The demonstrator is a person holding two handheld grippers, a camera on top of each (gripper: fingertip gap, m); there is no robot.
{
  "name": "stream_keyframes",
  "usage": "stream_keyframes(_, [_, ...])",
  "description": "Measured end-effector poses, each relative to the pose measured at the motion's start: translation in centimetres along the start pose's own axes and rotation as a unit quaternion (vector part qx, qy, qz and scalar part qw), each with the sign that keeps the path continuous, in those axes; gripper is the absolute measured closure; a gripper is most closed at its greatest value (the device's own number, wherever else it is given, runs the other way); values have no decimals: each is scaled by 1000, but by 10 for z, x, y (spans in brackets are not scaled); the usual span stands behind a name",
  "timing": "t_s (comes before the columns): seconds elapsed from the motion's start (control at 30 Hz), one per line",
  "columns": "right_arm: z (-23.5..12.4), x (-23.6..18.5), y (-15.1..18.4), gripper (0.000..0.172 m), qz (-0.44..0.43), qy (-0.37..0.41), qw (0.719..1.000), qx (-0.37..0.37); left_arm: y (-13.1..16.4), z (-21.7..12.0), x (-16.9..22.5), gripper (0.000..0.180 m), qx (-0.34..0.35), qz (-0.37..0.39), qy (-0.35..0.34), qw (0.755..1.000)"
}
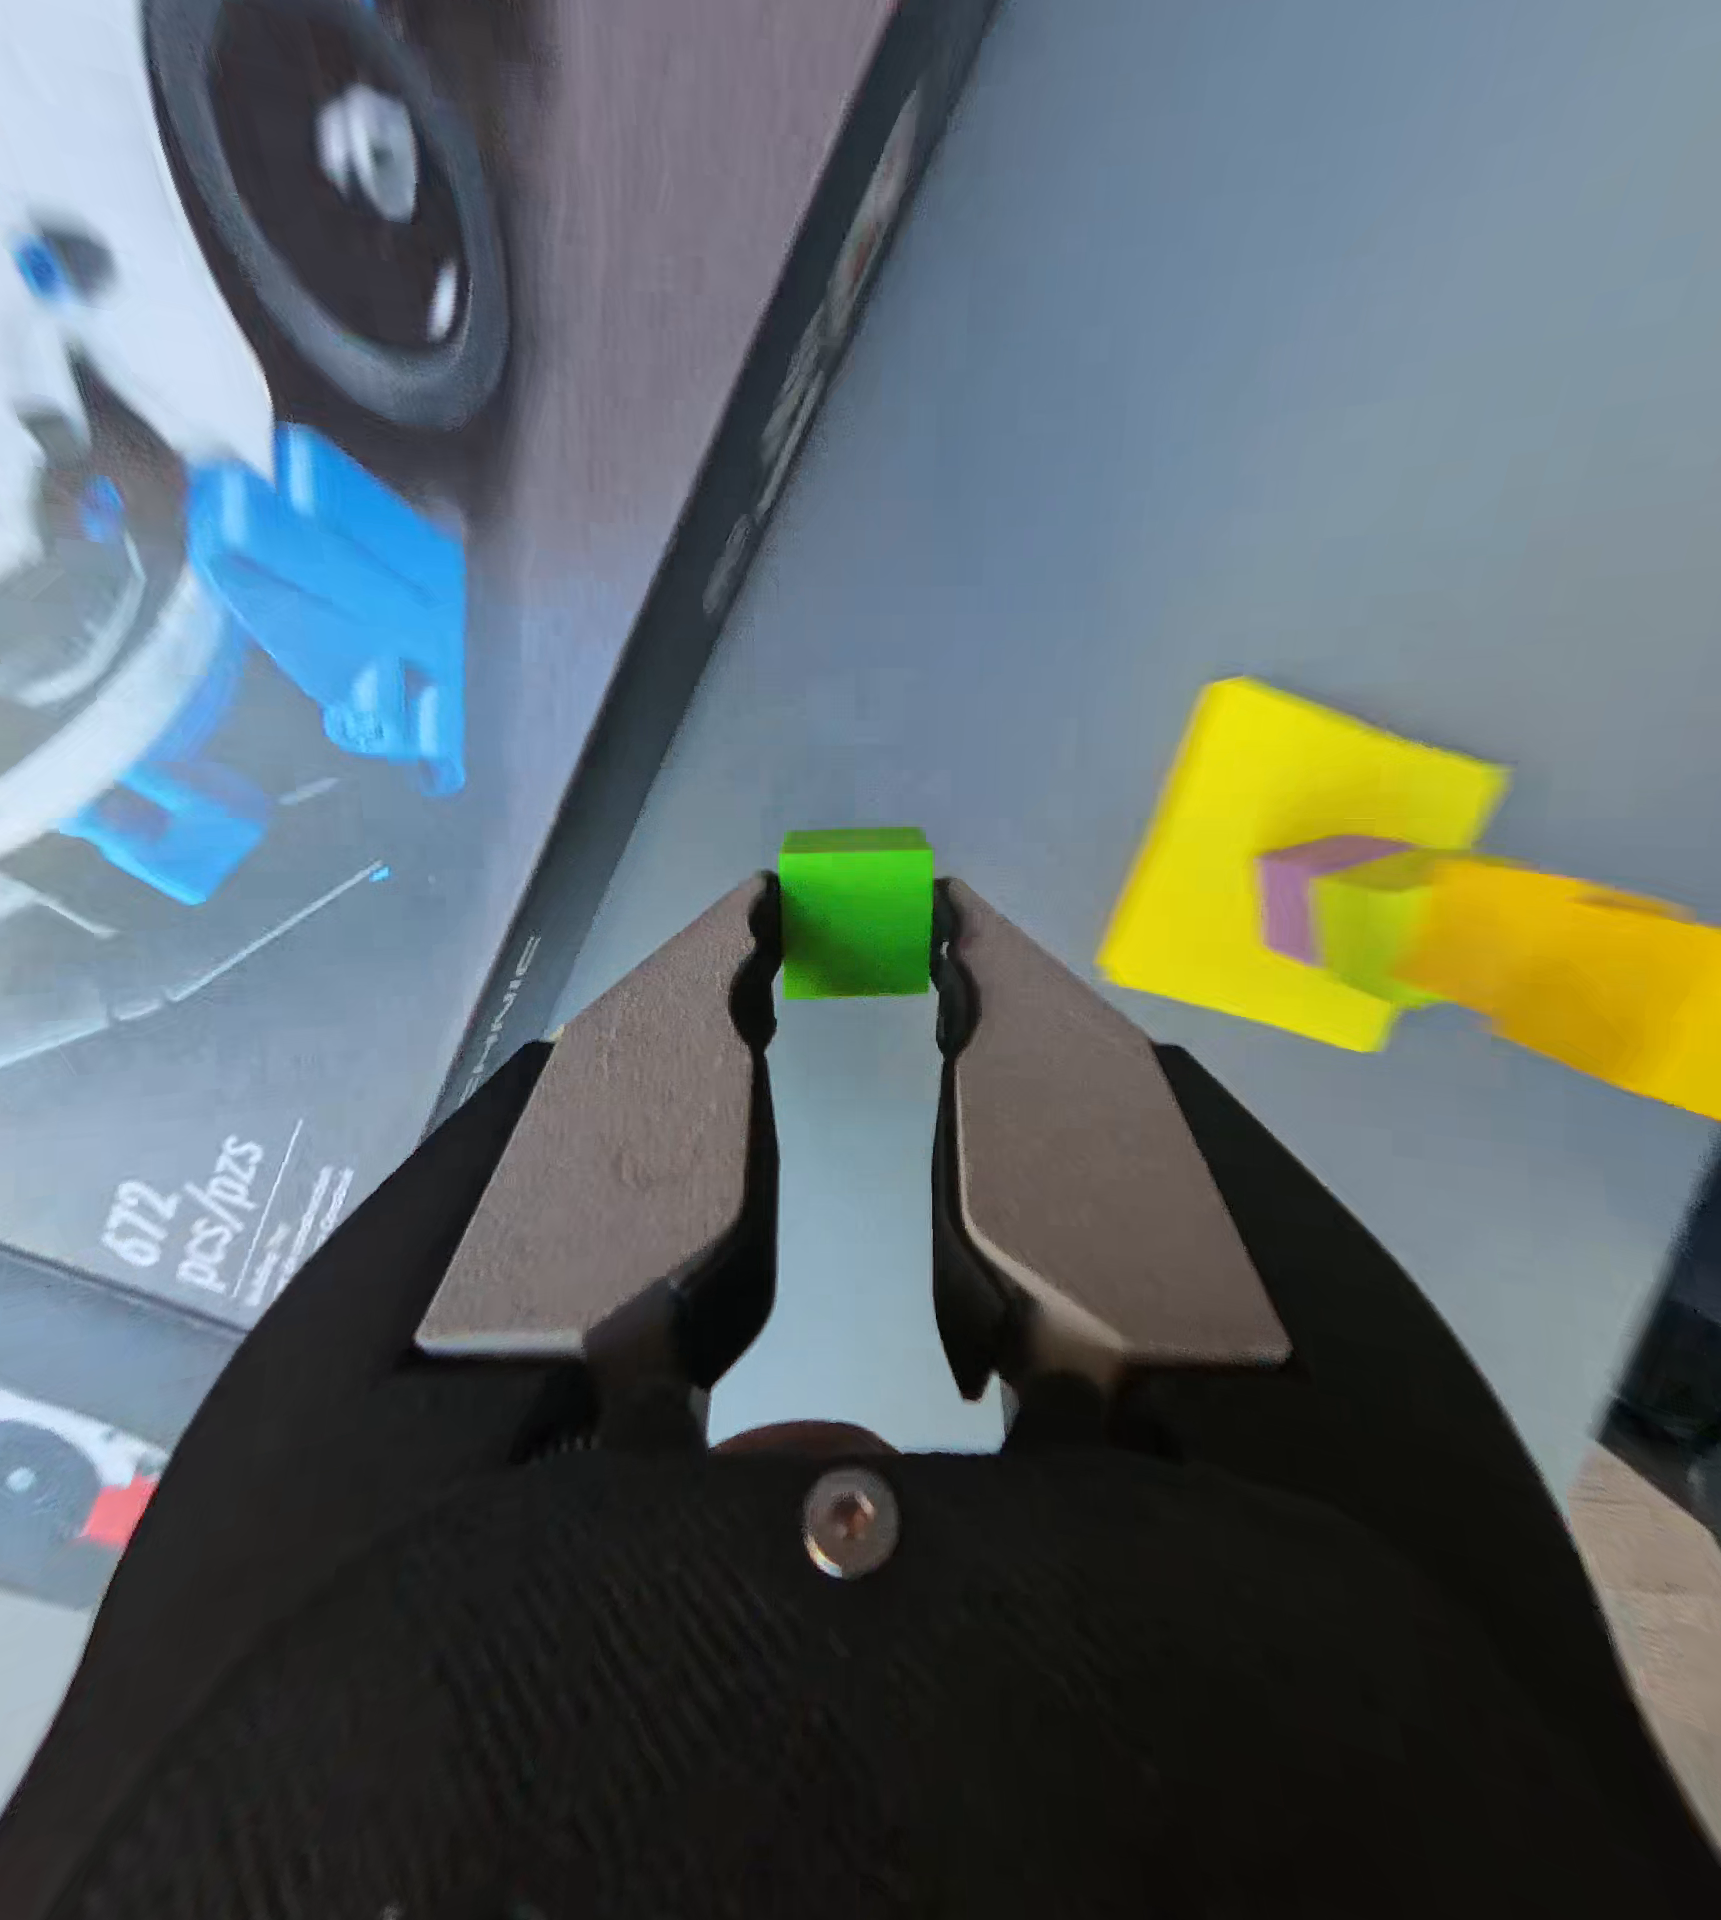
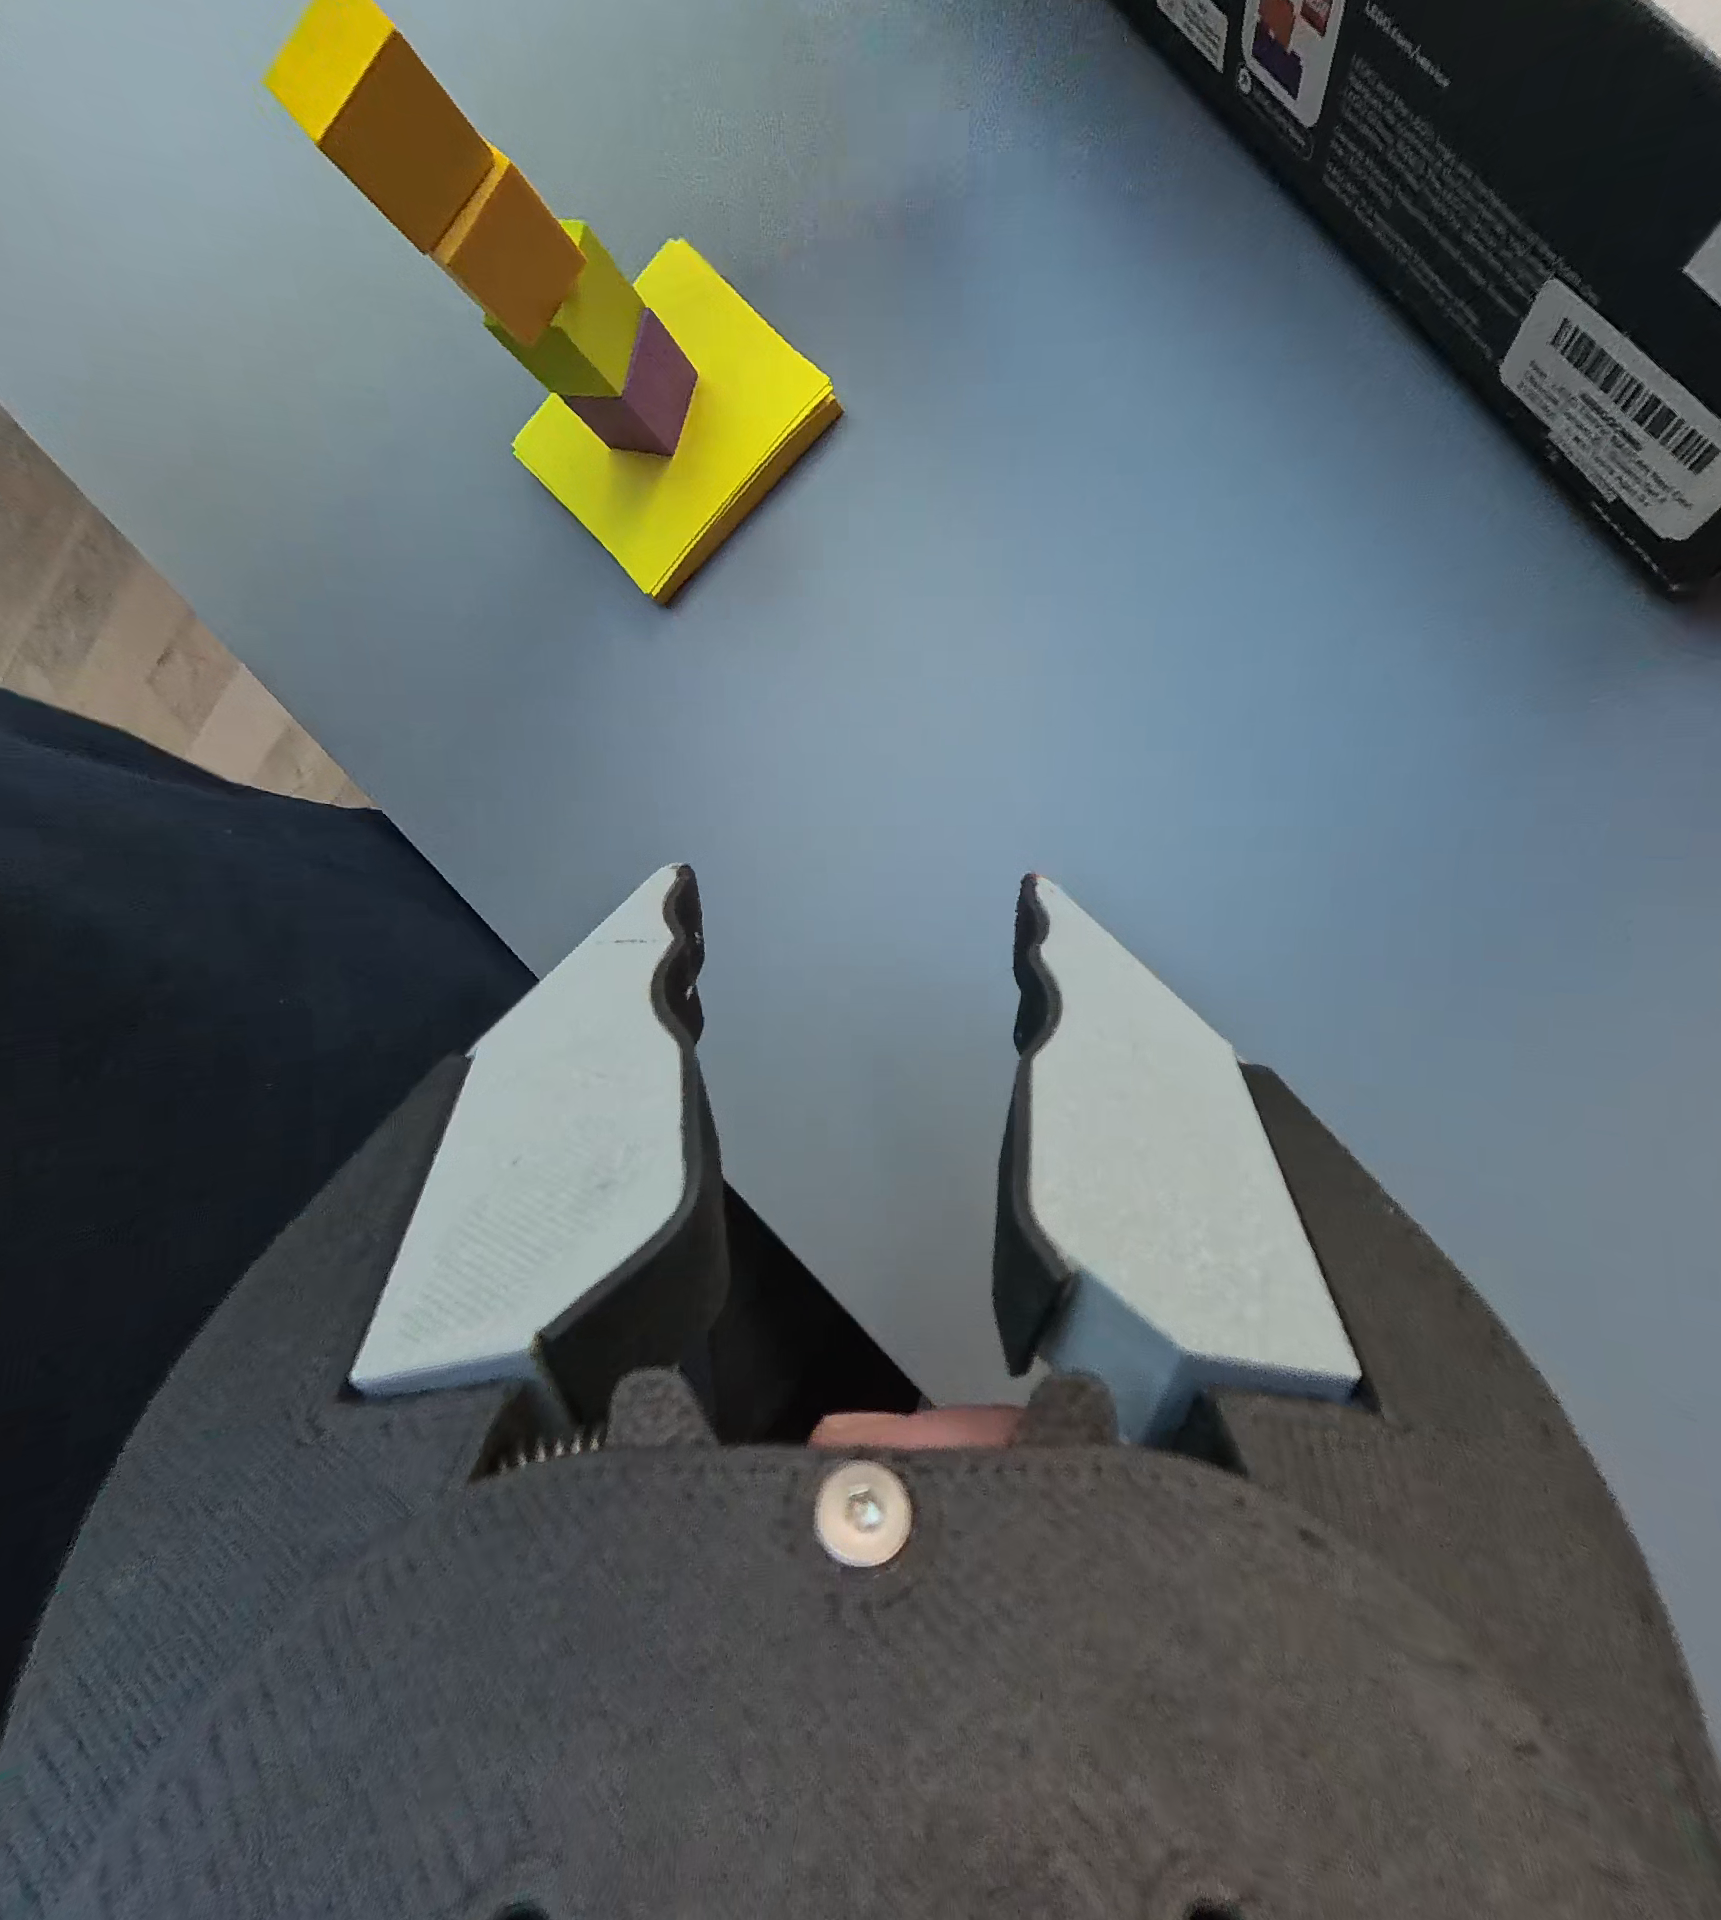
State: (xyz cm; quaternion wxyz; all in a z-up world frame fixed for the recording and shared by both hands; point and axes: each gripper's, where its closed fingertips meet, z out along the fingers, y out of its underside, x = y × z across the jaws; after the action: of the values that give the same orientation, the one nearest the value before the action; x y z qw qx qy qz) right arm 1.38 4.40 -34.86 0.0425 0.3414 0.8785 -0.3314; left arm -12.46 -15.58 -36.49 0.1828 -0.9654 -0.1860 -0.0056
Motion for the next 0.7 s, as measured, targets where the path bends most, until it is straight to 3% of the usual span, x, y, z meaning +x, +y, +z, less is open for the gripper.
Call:
stream_keyframes(0.1, [6, 1, -3, 113, -9, -7, 1000, -5, -26, -63, 50, 155, 31, 48, 43, 997])
stream_keyframes(0.2, [14, -1, -10, 114, -15, -18, 1000, -4, -27, -94, 90, 155, 28, 103, 46, 993])
stream_keyframes(0.37, [26, -12, -21, 114, -32, -35, 999, -2, -14, -78, 128, 155, 8, 104, 65, 992])
stream_keyframes(0.6, [27, -20, -28, 115, -41, -35, 999, 5, -6, -47, 133, 154, -3, 93, 63, 994])
stream_keyframes(0.7, [25, -23, -28, 116, -43, -25, 999, 1, -6, -44, 129, 144, 7, 92, 46, 995])
